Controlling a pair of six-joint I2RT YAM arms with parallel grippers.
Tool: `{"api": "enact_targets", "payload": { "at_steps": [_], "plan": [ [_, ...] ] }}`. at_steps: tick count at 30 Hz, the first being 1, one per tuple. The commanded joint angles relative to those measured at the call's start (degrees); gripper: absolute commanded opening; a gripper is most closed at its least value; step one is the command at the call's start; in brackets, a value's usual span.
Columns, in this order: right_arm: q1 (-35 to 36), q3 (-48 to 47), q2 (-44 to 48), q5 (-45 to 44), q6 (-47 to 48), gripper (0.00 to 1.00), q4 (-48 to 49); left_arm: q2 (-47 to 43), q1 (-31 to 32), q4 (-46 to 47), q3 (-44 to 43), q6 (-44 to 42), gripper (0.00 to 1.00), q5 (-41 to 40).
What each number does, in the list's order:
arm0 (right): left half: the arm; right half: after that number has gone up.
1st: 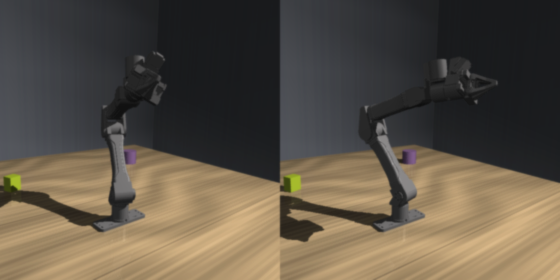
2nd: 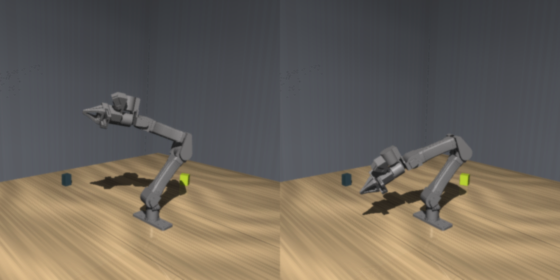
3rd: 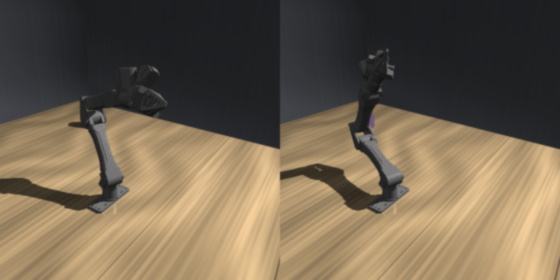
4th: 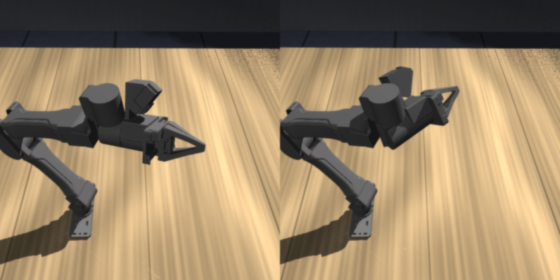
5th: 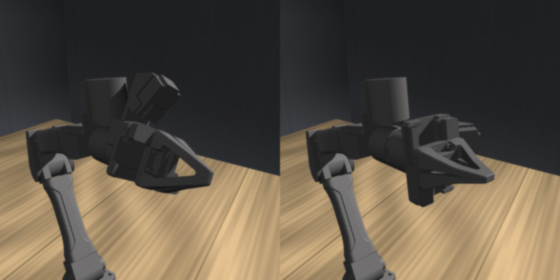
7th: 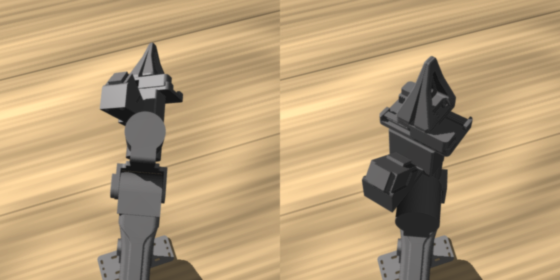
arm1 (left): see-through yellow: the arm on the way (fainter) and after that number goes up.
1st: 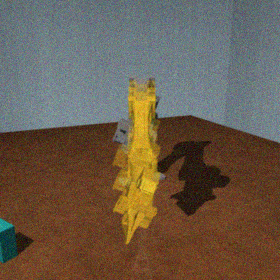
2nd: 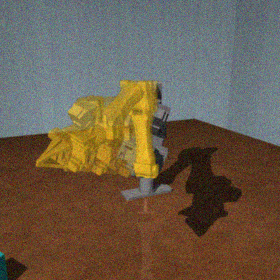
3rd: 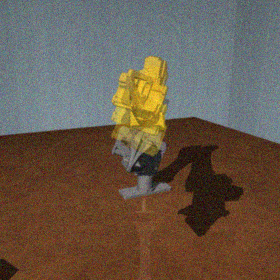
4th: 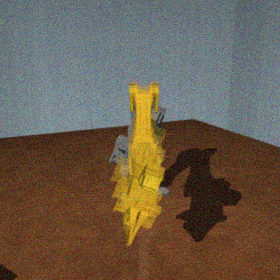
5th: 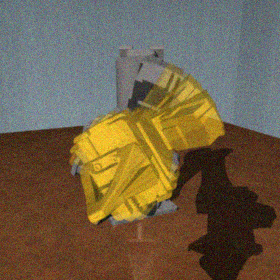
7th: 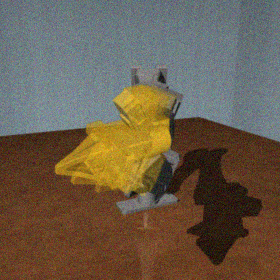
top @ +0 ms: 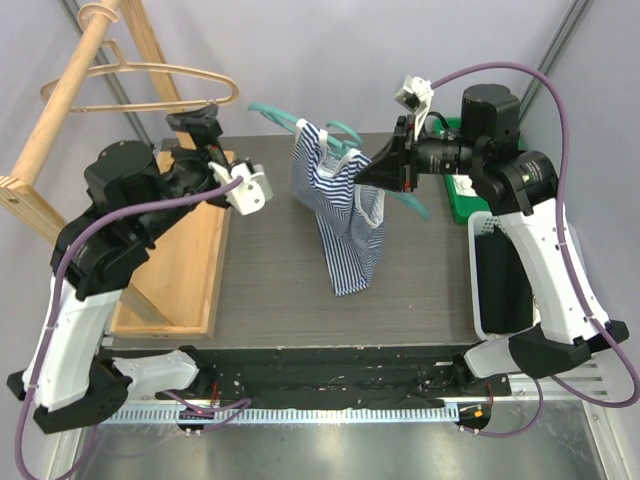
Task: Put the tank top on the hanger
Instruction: Hang the tank top on the hanger.
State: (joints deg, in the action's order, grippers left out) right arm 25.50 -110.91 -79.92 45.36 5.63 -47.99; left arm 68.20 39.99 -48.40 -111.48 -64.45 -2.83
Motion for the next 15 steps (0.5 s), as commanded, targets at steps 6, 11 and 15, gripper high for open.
{"api": "enact_targets", "payload": {
  "at_steps": [6, 11, 15],
  "plan": [
    [-14.1, -9.2, -9.2, 10.0, -17.6, 0.01, 8.3, -10.7, -4.3, 0.8, 16.5, 3.9, 1.0, -4.5],
    [-14.1, -9.9, -11.4, 13.5, -22.9, 0.01, 12.6, -15.8, -6.9, 1.6, 22.4, 11.8, 1.0, -6.1],
    [-12.6, -11.1, -11.5, 17.0, -27.3, 0.01, 15.6, -17.1, -8.9, 2.8, 26.0, 17.2, 1.0, -6.4]
  ]
}}
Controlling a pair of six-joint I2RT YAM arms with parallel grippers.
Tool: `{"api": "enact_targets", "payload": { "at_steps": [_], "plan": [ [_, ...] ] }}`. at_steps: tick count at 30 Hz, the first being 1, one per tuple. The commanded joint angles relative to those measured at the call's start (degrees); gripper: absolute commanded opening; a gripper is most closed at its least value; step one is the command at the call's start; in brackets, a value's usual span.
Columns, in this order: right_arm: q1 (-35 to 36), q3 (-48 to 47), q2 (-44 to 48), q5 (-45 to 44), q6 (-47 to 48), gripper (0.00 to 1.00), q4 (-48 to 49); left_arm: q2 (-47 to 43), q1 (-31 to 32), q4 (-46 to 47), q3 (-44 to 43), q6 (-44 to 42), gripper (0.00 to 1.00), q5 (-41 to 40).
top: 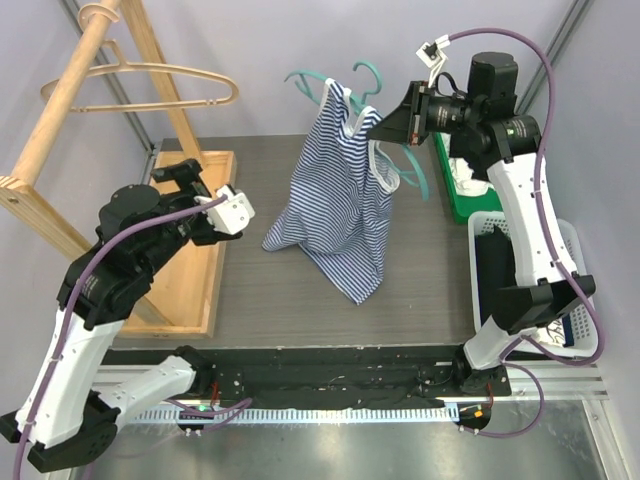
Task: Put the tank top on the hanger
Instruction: Hang the tank top on the hanger.
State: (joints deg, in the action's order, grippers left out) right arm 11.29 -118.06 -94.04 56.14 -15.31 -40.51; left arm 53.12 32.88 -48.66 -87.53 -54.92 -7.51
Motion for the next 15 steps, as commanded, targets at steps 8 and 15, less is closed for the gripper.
{"api": "enact_targets", "payload": {
  "at_steps": [8, 15],
  "plan": [
    [3.9, -0.2, 5.2, 7.9, 10.4, 0.01, -9.8, 8.9, -2.1, 0.9, -14.4, 8.3, 1.0, 3.9],
    [5.1, 5.4, 9.2, 2.4, 27.6, 0.01, -25.8, 23.4, -2.0, -12.1, -31.7, 3.7, 1.0, 20.9]
  ]
}}
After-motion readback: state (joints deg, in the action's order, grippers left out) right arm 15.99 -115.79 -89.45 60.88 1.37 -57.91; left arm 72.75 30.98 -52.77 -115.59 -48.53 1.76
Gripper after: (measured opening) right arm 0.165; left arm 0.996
